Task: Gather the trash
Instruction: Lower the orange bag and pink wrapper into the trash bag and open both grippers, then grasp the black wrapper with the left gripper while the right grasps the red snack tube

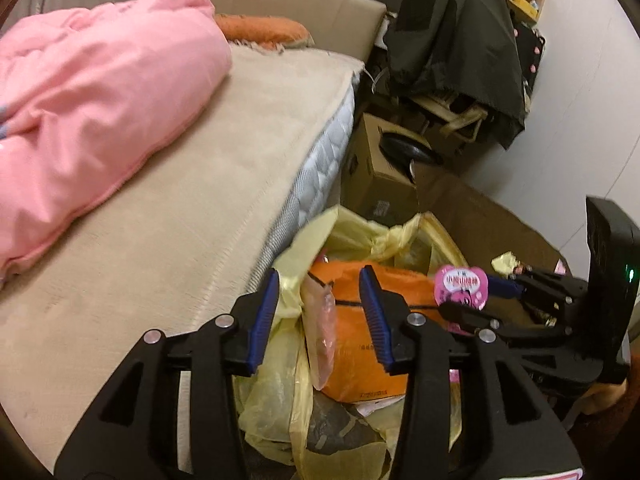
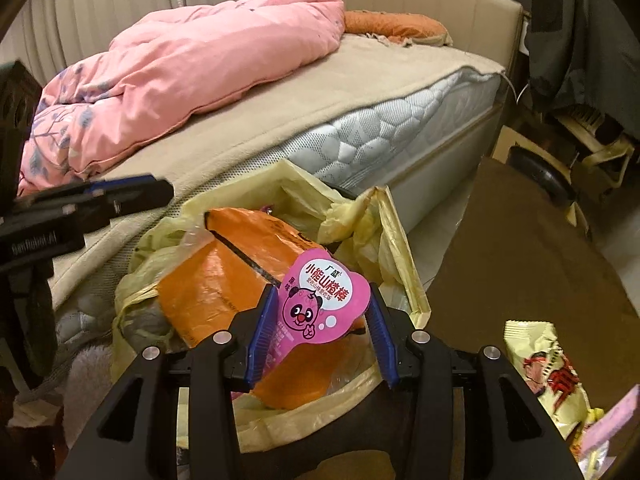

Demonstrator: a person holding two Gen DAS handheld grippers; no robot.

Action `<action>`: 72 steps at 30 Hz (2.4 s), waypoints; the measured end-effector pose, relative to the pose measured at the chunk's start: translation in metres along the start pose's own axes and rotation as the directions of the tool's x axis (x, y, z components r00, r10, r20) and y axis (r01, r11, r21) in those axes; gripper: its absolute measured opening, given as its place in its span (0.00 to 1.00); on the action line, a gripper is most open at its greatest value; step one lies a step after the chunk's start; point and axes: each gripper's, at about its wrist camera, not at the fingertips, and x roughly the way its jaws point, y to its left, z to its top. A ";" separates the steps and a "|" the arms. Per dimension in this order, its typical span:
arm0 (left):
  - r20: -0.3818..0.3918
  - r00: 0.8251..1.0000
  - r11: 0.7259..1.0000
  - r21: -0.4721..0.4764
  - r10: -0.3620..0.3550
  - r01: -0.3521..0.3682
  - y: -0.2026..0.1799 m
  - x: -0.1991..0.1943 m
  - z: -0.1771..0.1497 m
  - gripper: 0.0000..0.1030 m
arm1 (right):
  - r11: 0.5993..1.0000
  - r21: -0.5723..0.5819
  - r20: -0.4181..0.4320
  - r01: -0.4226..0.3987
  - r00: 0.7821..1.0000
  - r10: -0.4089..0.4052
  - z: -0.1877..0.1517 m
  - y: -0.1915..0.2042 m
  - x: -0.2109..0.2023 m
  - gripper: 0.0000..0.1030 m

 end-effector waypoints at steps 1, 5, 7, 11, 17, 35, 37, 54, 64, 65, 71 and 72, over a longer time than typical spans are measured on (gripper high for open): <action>0.013 1.000 1.000 -0.006 0.002 -0.002 0.000 -0.005 0.002 0.39 | 1.000 0.005 0.010 0.003 1.000 -0.003 0.001 0.000 -0.004 0.41; 0.054 0.999 1.000 -0.014 0.005 -0.005 0.000 -0.022 0.004 0.42 | 0.995 0.074 0.051 -0.069 0.997 0.065 0.005 -0.008 -0.019 0.45; 0.065 0.998 1.000 -0.014 0.009 -0.008 -0.002 -0.026 0.004 0.43 | 0.990 0.086 0.009 -0.111 0.994 0.111 0.006 -0.008 -0.014 0.48; 0.064 0.998 1.000 -0.016 0.014 -0.013 -0.003 -0.031 0.000 0.43 | 0.996 0.041 -0.089 -0.077 0.993 0.080 0.000 -0.001 0.004 0.48; 0.046 0.999 1.000 -0.017 0.012 -0.011 -0.004 -0.030 -0.006 0.43 | 0.999 0.035 -0.019 -0.024 1.000 0.025 -0.006 -0.005 -0.019 0.48; -0.083 0.974 0.961 0.166 -0.212 0.223 -0.148 -0.004 -0.045 0.43 | 0.890 0.337 0.105 0.307 0.927 -0.360 -0.116 -0.121 -0.182 0.48; -0.101 0.964 0.945 0.194 -0.247 0.262 -0.171 -0.003 -0.049 0.43 | 0.867 0.373 0.103 0.331 0.914 -0.393 -0.132 -0.131 -0.195 0.48; -0.294 0.893 0.770 0.458 -0.341 0.445 -0.284 0.001 -0.123 0.43 | 0.760 0.477 0.013 0.442 0.861 -0.509 -0.234 -0.159 -0.240 0.48; -0.387 0.880 0.786 0.436 -0.276 0.438 -0.296 0.029 -0.139 0.25 | 0.834 0.438 0.012 0.336 0.925 -0.379 -0.253 -0.137 -0.217 0.48; -0.379 0.885 0.794 0.432 -0.271 0.428 -0.291 0.028 -0.138 0.25 | 0.846 0.428 0.015 0.316 0.934 -0.357 -0.253 -0.133 -0.213 0.48; -0.336 0.913 0.854 0.381 -0.231 0.356 -0.256 0.027 -0.121 0.25 | 0.898 0.377 0.006 0.227 0.969 -0.247 -0.238 -0.119 -0.180 0.48; -0.331 0.915 0.861 0.370 -0.228 0.349 -0.251 0.027 -0.119 0.25 | 0.903 0.373 0.002 0.214 0.973 -0.231 -0.234 -0.119 -0.173 0.48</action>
